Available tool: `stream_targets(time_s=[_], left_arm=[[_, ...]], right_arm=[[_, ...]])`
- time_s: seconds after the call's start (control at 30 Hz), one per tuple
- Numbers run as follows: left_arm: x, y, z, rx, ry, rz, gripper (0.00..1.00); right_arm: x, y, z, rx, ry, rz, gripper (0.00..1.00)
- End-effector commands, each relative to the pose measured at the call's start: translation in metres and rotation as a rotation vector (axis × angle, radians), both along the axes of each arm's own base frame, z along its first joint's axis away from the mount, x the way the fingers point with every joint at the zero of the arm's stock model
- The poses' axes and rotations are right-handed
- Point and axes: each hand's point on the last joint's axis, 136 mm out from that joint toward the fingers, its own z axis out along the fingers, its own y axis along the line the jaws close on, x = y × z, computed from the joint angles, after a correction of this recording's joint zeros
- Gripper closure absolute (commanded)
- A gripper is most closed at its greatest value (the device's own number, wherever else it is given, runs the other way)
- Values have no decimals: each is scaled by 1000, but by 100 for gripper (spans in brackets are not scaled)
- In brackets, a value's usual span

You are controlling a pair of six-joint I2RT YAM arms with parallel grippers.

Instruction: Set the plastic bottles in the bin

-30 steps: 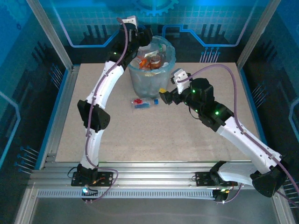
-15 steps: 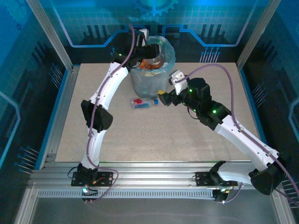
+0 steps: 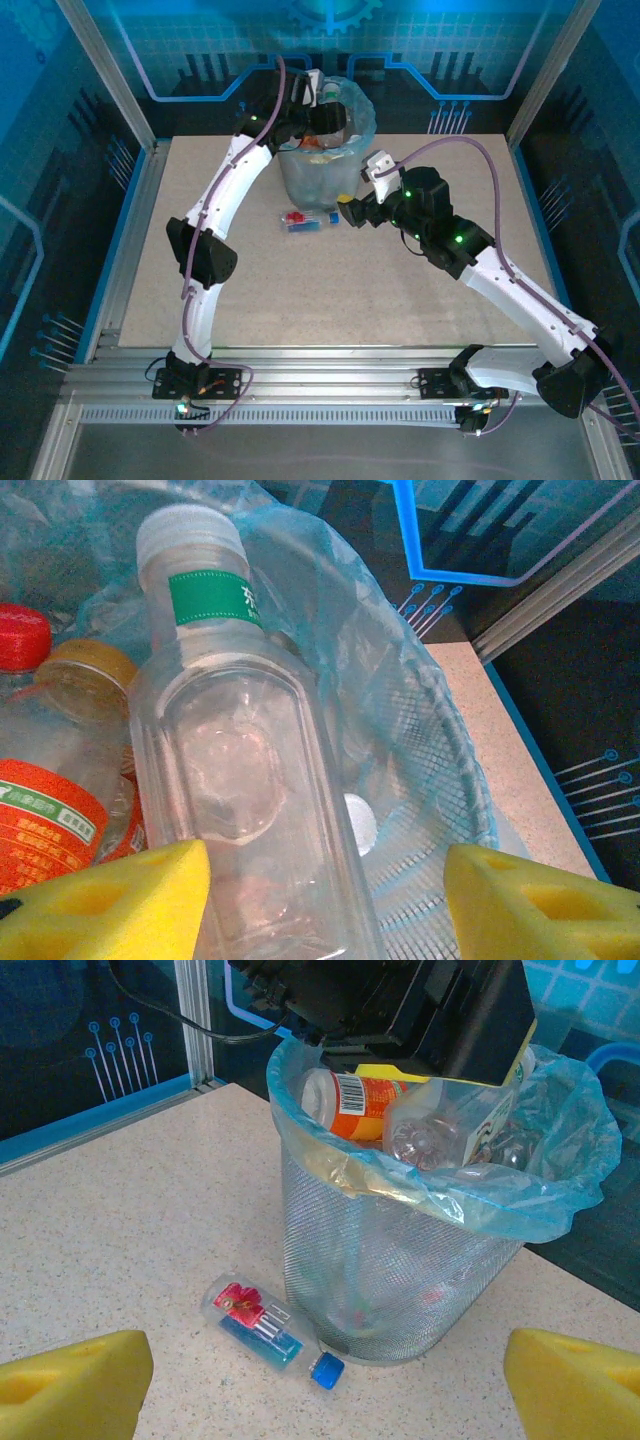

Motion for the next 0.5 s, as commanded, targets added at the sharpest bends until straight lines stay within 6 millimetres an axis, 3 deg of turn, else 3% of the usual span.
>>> stream_targets(time_s=[0.0,0.23,0.47], left_arm=[[0,4,26,-2,-67,14,36],[21,3,8,50,-92,38,40],[7,4,-33,166,11,0,41]], right_arm=[[-1,-3,9,31,0,-1,8],[0,1,5,38,25,10,8],[-1,5,-1,41,53,22,9]])
